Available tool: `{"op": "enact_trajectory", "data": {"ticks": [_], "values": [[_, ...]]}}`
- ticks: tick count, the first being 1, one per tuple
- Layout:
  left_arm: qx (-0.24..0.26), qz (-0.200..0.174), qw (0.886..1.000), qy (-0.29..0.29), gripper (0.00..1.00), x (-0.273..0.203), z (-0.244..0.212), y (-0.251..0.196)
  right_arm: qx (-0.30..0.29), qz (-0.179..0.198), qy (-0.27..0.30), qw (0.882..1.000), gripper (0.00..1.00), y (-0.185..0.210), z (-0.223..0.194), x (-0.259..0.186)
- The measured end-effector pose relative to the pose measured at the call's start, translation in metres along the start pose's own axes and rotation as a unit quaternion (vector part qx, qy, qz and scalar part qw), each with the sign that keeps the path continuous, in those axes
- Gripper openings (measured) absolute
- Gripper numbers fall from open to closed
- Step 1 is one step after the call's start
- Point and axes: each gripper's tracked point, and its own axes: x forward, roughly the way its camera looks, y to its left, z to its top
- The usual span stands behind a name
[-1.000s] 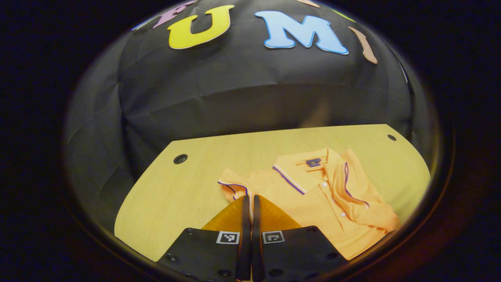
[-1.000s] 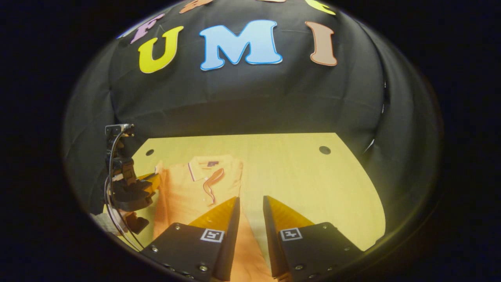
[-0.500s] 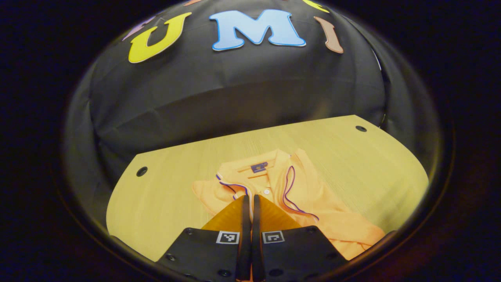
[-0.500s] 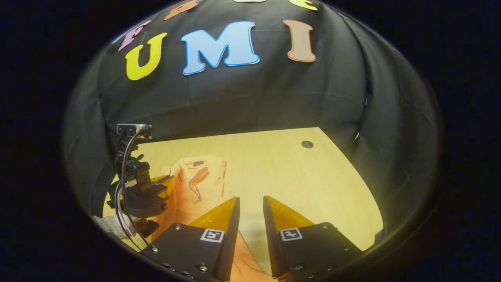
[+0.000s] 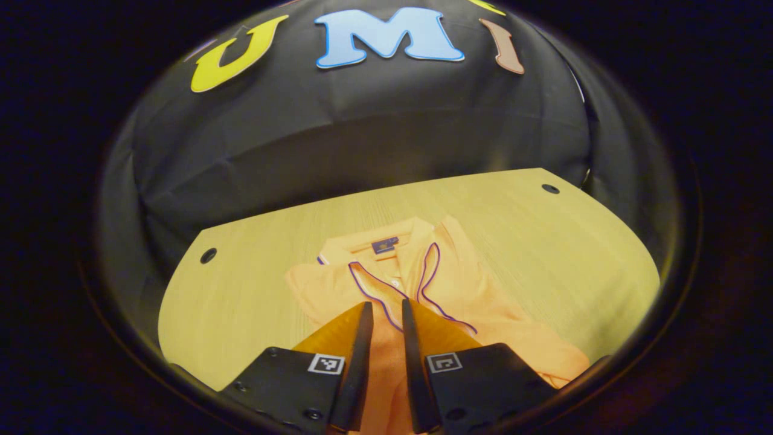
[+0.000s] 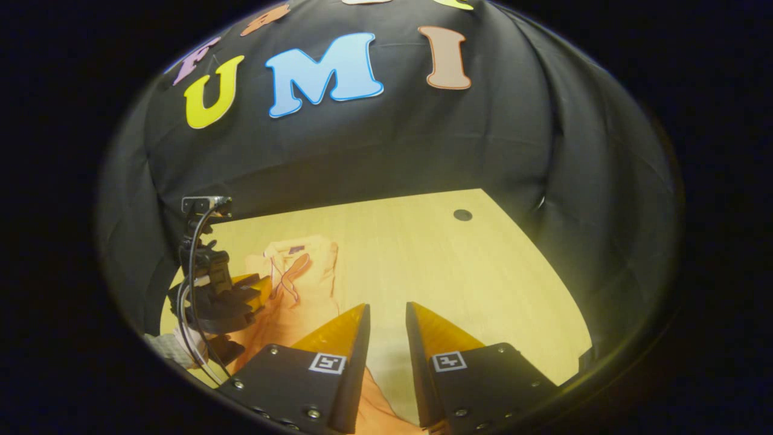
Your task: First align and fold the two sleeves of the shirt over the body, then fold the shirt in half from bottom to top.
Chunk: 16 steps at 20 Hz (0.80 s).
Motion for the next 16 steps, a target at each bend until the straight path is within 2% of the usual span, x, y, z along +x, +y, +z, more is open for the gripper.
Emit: {"op": "enact_trajectory", "data": {"ticks": [1,2,3,6,7,8,9,12,16], "values": [[-0.008,0.001,1.0,0.0,0.46,-0.007,-0.001,0.002,-0.002,0.004,0.001,1.0,0.37,0.001,-0.002,0.0],[-0.018,0.001,1.0,0.0,0.48,-0.015,-0.002,0.006,-0.005,0.009,0.002,1.0,0.37,0.004,-0.004,0.001],[-0.029,0.001,1.0,0.0,0.57,-0.024,-0.004,0.009,-0.009,0.014,0.003,1.0,0.37,0.005,-0.006,0.001],[-0.047,0.011,0.999,-0.005,0.57,-0.055,-0.008,0.029,-0.019,0.03,0.008,0.999,0.37,0.01,-0.015,0.001],[-0.047,0.016,0.999,-0.006,0.63,-0.067,-0.011,0.036,-0.022,0.036,0.011,0.999,0.37,0.011,-0.019,0.001],[-0.046,0.02,0.999,-0.006,0.63,-0.078,-0.016,0.042,-0.026,0.042,0.014,0.999,0.37,0.012,-0.024,0.001],[-0.045,0.022,0.999,-0.004,0.57,-0.09,-0.021,0.046,-0.031,0.048,0.019,0.998,0.37,0.013,-0.029,0.0],[-0.046,0.033,0.998,0.004,0.69,-0.128,-0.041,0.056,-0.044,0.063,0.034,0.997,0.37,0.015,-0.048,-0.001],[-0.056,0.034,0.997,0.026,0.76,-0.174,-0.078,0.053,-0.063,0.081,0.064,0.993,0.35,0.017,-0.081,-0.007]]}}
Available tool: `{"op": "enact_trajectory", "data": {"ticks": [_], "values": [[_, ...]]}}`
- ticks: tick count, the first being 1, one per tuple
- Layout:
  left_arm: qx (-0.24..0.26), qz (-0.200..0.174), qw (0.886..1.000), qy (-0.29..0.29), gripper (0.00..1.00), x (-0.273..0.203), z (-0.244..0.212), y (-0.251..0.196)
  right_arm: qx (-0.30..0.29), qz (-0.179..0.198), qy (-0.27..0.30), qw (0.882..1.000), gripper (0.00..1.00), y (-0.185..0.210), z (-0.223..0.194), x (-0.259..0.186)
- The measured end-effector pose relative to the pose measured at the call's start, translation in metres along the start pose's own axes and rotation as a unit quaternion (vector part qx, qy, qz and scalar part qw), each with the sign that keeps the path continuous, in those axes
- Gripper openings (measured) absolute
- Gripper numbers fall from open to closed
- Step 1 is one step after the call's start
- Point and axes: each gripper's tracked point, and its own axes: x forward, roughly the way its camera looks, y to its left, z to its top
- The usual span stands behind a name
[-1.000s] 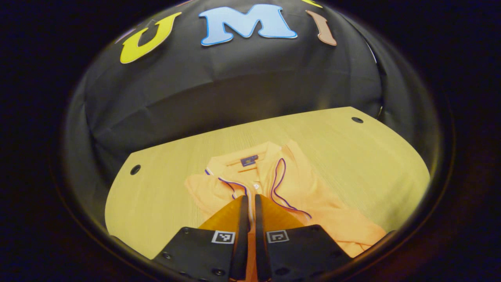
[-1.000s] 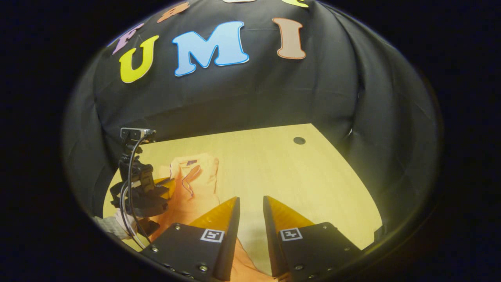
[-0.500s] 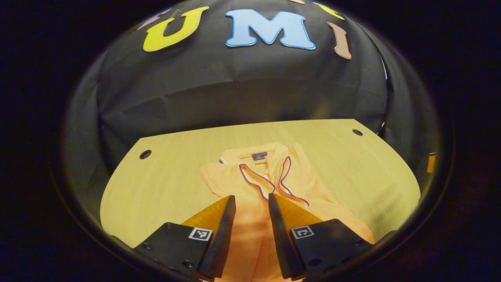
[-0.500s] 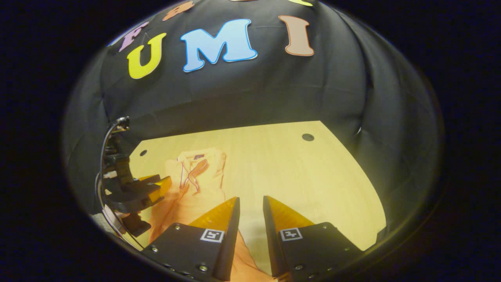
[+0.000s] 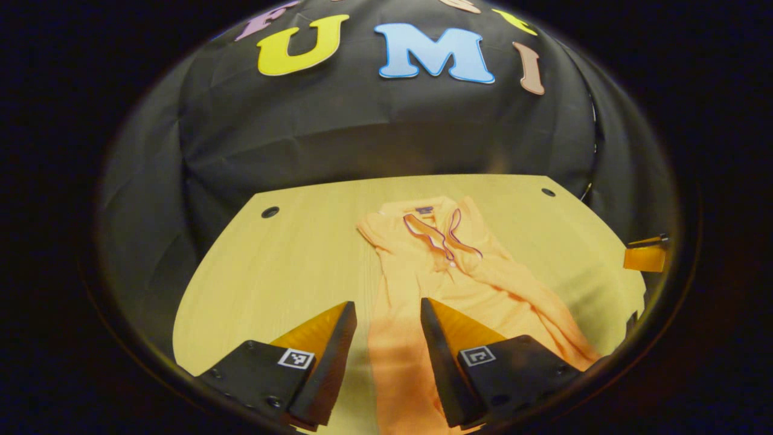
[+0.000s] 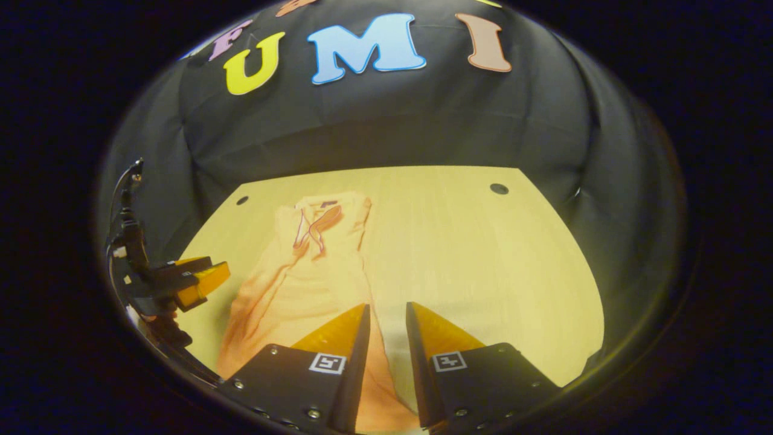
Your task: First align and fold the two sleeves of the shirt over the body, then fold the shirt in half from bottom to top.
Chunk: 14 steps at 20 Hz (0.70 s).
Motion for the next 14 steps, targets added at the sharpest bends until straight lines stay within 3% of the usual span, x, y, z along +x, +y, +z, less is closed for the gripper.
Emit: {"op": "enact_trajectory", "data": {"ticks": [2,5,7,8,14], "values": [[0.002,-0.001,1.0,0.011,0.8,-0.02,-0.018,-0.001,-0.008,0.005,0.017,1.0,0.4,0.002,-0.016,-0.001],[0.008,0.005,1.0,0.022,1.0,-0.041,-0.043,-0.001,-0.01,0.015,0.042,0.999,0.4,0.003,-0.039,-0.003],[0.007,0.002,0.999,0.039,1.0,-0.052,-0.064,-0.003,-0.005,0.022,0.062,0.998,0.77,0.007,-0.054,-0.006],[0.006,-0.001,0.999,0.048,1.0,-0.056,-0.075,-0.005,-0.006,0.021,0.069,0.997,0.86,0.006,-0.062,-0.007],[0.002,-0.017,0.995,0.095,1.0,-0.084,-0.123,-0.014,-0.016,0.017,0.114,0.993,0.86,0.005,-0.103,-0.011]]}}
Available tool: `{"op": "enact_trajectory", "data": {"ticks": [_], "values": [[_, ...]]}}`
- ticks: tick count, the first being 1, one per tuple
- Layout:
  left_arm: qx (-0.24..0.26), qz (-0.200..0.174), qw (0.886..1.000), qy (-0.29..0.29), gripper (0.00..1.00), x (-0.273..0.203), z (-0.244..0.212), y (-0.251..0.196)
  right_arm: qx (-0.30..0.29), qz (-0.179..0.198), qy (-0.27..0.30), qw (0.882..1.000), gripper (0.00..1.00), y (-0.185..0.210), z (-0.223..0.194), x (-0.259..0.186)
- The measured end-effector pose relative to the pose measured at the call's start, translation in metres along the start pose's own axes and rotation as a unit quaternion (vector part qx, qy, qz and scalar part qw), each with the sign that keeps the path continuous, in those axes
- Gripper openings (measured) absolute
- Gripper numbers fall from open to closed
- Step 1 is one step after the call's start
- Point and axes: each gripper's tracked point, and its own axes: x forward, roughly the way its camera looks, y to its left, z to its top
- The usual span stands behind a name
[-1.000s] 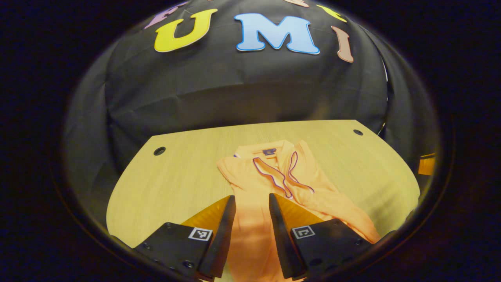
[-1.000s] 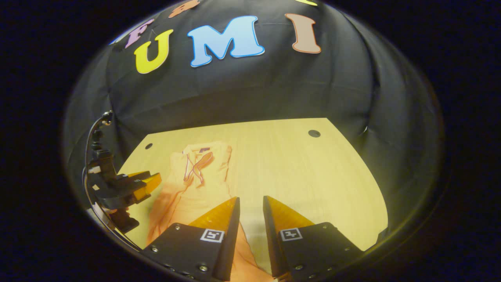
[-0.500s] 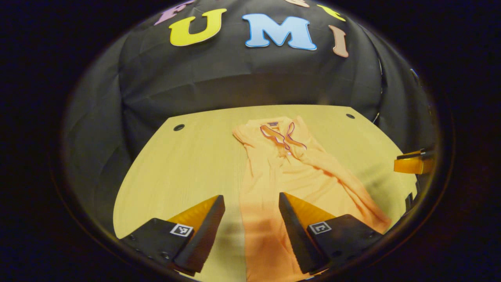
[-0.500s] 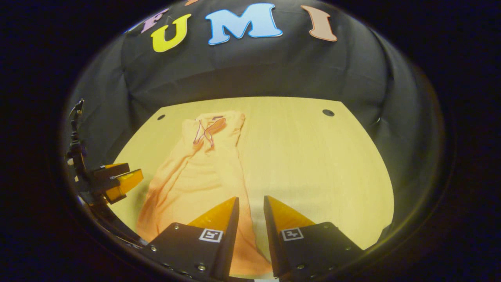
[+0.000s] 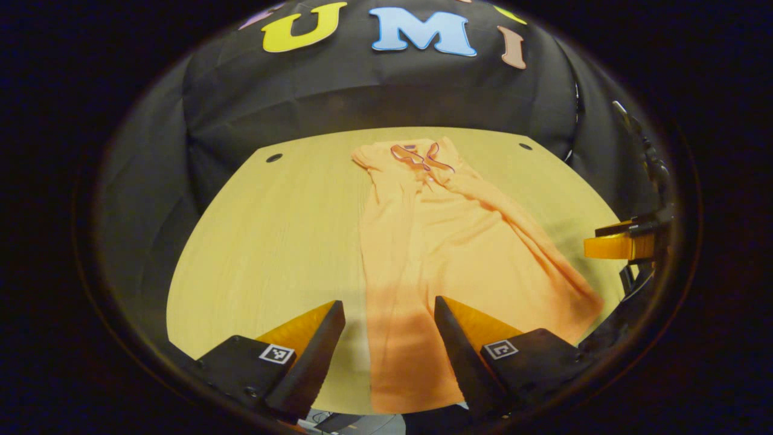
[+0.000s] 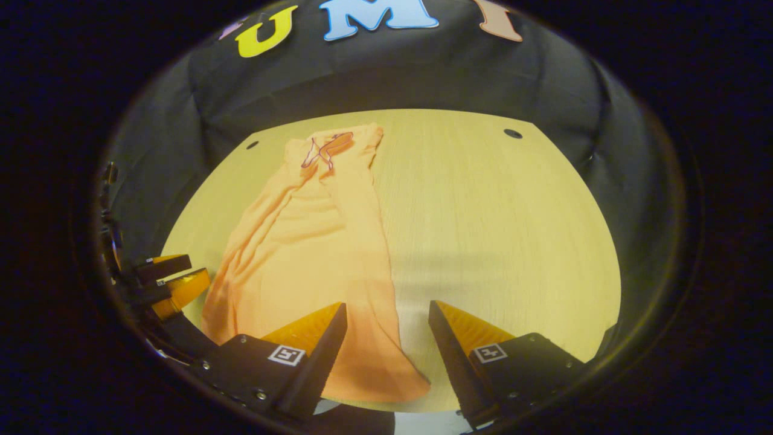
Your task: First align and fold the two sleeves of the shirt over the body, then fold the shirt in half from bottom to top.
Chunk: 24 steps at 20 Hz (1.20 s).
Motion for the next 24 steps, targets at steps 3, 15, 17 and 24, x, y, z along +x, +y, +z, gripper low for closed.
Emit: {"op": "enact_trajectory", "data": {"ticks": [3,15,17,24], "values": [[0.001,0.003,1.0,0.024,1.0,-0.004,-0.025,-0.001,-0.004,-0.004,0.025,1.0,0.86,-0.005,-0.023,-0.003],[0.001,0.0,0.998,0.069,0.97,-0.001,-0.081,-0.004,-0.052,-0.001,0.098,0.994,0.86,0.002,-0.085,0.0],[-0.01,0.0,0.998,0.064,1.0,-0.001,-0.079,-0.004,-0.061,-0.003,0.11,0.992,0.86,0.002,-0.091,0.0],[0.012,-0.015,0.998,0.053,0.78,0.003,-0.076,-0.015,-0.087,-0.009,0.112,0.99,0.61,0.002,-0.09,0.002]]}}
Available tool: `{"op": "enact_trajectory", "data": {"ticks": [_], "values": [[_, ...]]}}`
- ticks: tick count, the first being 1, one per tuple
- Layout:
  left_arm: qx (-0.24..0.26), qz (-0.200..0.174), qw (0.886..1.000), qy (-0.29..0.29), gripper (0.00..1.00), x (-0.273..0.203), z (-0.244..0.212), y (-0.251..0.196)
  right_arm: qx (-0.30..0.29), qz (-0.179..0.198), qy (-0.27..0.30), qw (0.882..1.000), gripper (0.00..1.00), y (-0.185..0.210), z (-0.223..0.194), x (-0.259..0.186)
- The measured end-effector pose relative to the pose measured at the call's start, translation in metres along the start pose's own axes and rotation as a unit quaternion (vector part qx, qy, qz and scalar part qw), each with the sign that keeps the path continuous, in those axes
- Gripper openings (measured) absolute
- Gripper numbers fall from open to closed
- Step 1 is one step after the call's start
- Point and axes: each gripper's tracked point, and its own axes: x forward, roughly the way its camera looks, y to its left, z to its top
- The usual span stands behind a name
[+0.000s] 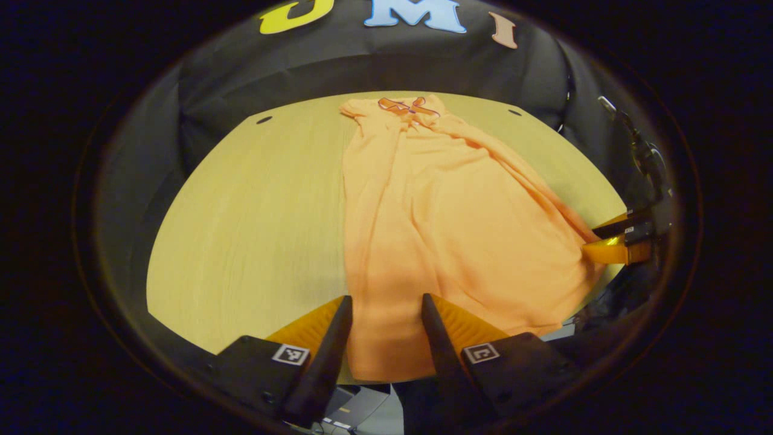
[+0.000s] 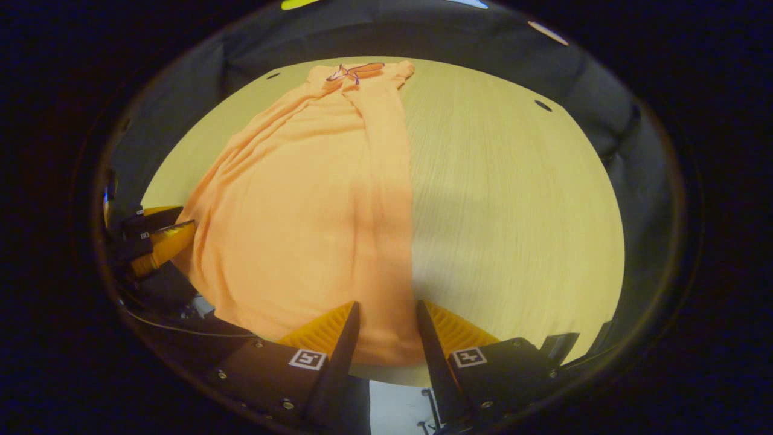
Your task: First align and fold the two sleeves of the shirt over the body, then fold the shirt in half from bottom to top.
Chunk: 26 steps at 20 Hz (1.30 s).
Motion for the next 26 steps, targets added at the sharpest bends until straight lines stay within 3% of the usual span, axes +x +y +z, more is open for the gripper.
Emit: {"op": "enact_trajectory", "data": {"ticks": [1,2,3,4,6,8,15,21,26], "values": [[-0.002,-0.008,1.0,0.0,0.72,0.0,0.0,-0.003,0.002,0.003,-0.006,1.0,0.58,0.002,0.002,-0.001],[-0.007,-0.014,1.0,-0.005,0.72,0.0,0.002,-0.007,0.008,0.006,-0.009,1.0,0.4,0.006,0.001,0.001],[-0.005,-0.016,1.0,0.0,0.56,0.0,0.001,-0.006,0.006,0.012,-0.011,1.0,0.23,0.01,0.002,-0.001],[-0.012,-0.017,1.0,-0.007,0.55,0.0,0.003,-0.007,0.0,0.011,-0.01,1.0,0.06,0.01,0.002,0.001],[-0.012,-0.016,1.0,-0.003,0.09,-0.001,0.003,-0.005,-0.009,0.012,-0.001,1.0,0.06,0.011,0.002,0.0],[-0.019,-0.017,1.0,0.0,0.07,0.001,0.006,-0.006,-0.006,0.016,-0.001,1.0,0.0,0.012,0.003,-0.006],[-0.008,-0.008,1.0,-0.015,0.07,-0.005,0.028,0.003,0.0,0.033,-0.006,0.999,0.0,0.021,0.014,-0.007],[-0.027,-0.005,0.998,-0.055,0.07,-0.017,0.081,0.02,0.029,0.049,-0.056,0.997,0.0,0.022,0.071,-0.025],[-0.021,-0.006,0.995,-0.096,0.07,-0.009,0.15,0.036,0.027,0.047,-0.099,0.994,0.0,0.012,0.132,-0.03]]}}
